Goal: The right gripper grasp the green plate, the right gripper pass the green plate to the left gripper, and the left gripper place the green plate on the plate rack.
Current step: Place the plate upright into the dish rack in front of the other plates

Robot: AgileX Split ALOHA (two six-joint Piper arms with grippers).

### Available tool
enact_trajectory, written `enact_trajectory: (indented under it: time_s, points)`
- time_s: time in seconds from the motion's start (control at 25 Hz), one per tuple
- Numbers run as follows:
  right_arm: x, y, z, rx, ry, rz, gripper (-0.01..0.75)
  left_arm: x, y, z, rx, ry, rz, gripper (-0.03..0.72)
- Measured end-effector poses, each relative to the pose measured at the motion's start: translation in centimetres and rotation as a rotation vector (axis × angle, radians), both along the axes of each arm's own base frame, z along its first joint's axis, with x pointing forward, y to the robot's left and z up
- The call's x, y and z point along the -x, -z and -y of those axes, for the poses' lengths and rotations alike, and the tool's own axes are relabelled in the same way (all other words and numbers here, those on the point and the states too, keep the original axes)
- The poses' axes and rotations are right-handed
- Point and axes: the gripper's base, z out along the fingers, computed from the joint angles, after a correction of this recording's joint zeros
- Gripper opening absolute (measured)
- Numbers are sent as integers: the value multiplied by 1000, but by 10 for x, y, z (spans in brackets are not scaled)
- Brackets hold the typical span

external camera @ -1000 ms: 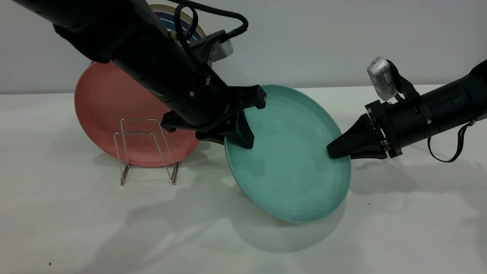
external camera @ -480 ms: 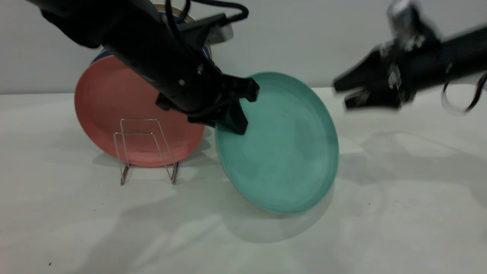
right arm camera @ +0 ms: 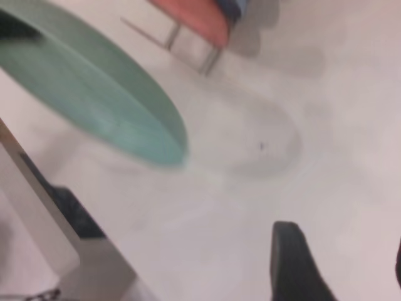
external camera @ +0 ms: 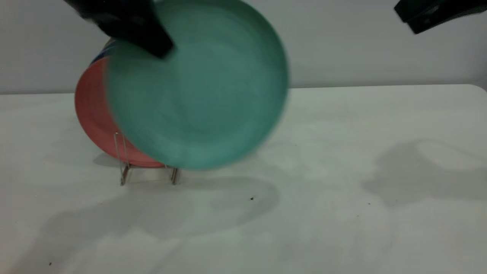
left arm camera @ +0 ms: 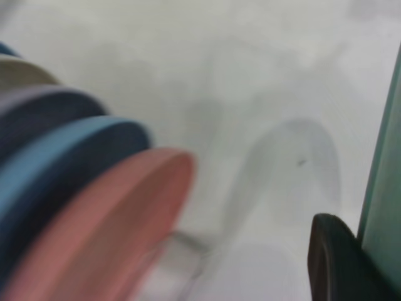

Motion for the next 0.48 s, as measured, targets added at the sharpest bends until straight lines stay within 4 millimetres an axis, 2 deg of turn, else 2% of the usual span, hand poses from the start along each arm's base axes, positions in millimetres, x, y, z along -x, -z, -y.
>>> enact_trajectory:
  time_s: [0.2,0.32,0.48]
  points:
    - [46,-21,-15,73,-32,-18,374,9,-36,-40,-119,93,179,104]
    - [79,-21,-21,80,-53,-44,372,10,-46,-60,-186,138,260,104]
    - [127,-11,-18,116,-66,-89,372,8,-47,-82,-284,223,335,104]
